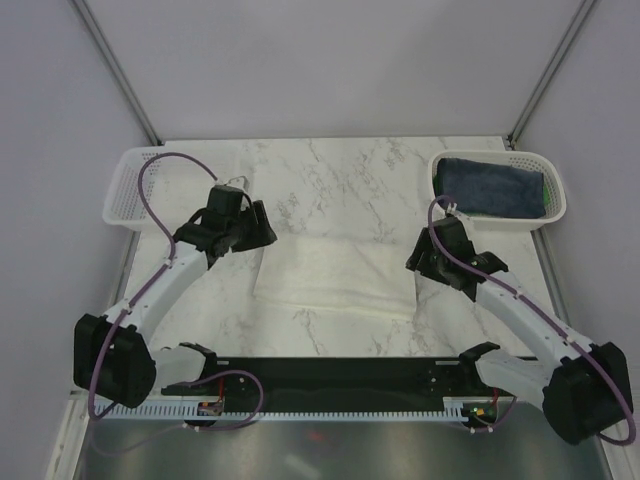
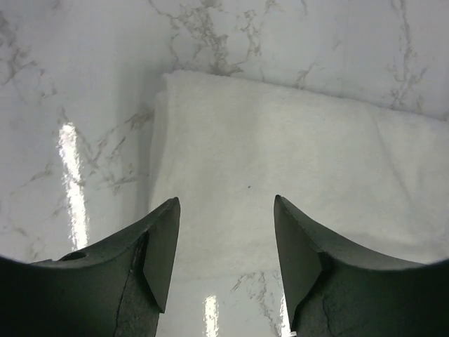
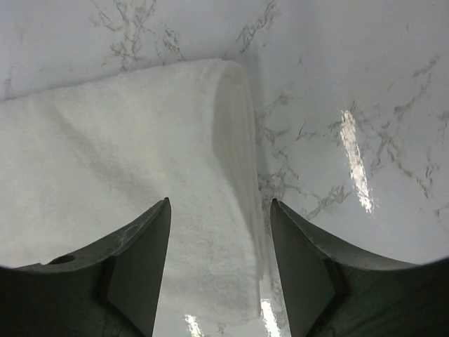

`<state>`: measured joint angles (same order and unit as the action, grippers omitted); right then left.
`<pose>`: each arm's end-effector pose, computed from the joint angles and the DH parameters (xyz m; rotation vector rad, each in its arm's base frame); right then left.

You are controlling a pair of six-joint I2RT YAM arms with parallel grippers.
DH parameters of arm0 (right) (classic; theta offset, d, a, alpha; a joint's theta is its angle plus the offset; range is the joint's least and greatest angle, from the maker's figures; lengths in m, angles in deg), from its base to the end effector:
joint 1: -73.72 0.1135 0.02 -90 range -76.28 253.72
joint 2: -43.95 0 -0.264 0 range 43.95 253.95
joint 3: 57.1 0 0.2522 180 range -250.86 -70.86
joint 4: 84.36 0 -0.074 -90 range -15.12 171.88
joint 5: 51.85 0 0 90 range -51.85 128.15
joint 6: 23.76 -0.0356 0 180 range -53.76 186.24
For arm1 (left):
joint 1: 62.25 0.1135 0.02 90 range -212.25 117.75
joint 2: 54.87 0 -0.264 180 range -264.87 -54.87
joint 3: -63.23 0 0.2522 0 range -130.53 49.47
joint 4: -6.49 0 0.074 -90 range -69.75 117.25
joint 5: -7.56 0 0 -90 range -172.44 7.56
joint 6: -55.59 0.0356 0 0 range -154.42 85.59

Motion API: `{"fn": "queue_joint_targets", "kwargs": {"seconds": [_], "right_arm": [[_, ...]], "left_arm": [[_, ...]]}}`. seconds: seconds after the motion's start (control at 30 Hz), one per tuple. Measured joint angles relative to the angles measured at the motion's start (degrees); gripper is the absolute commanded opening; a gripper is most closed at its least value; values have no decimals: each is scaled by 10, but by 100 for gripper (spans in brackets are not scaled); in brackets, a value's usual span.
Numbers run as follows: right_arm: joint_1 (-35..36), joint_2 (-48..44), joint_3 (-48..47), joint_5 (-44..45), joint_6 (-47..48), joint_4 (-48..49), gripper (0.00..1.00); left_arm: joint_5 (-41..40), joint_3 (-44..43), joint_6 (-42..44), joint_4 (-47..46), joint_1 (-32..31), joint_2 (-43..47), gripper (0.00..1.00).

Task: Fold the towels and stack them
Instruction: Smooth out wrinkles on the folded towel

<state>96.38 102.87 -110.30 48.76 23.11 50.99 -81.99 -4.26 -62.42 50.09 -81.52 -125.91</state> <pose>0.1909 0.0726 0.2305 0.5159 2.3958 0.2883 0.2458 -0.0862 0.2672 -0.1815 2.4242 -0.3913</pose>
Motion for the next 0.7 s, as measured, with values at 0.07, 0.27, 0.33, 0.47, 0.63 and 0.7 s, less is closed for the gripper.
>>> {"fn": "queue_joint_targets", "kwargs": {"seconds": [0.07, 0.27, 0.33, 0.47, 0.63, 0.7], "right_arm": [[-21, 47, -2, -18, 31, 23, 65], [-99, 116, -2, -79, 104, 90, 56], [-104, 143, -2, -108, 118, 115, 56], [-104, 158, 6, -143, 129, 147, 56], [-107, 132, 12, -146, 136, 169, 50], [-108, 133, 12, -148, 138, 173, 52]], "left_arm": [[34, 4, 0, -38, 0, -13, 63], [62, 41, 0, -112, 2, -117, 64], [63, 41, 0, -121, 3, -160, 63], [62, 36, 0, -133, 5, -208, 63], [50, 20, -5, -133, 6, -225, 63], [46, 17, -12, -134, 6, -229, 63]]}}
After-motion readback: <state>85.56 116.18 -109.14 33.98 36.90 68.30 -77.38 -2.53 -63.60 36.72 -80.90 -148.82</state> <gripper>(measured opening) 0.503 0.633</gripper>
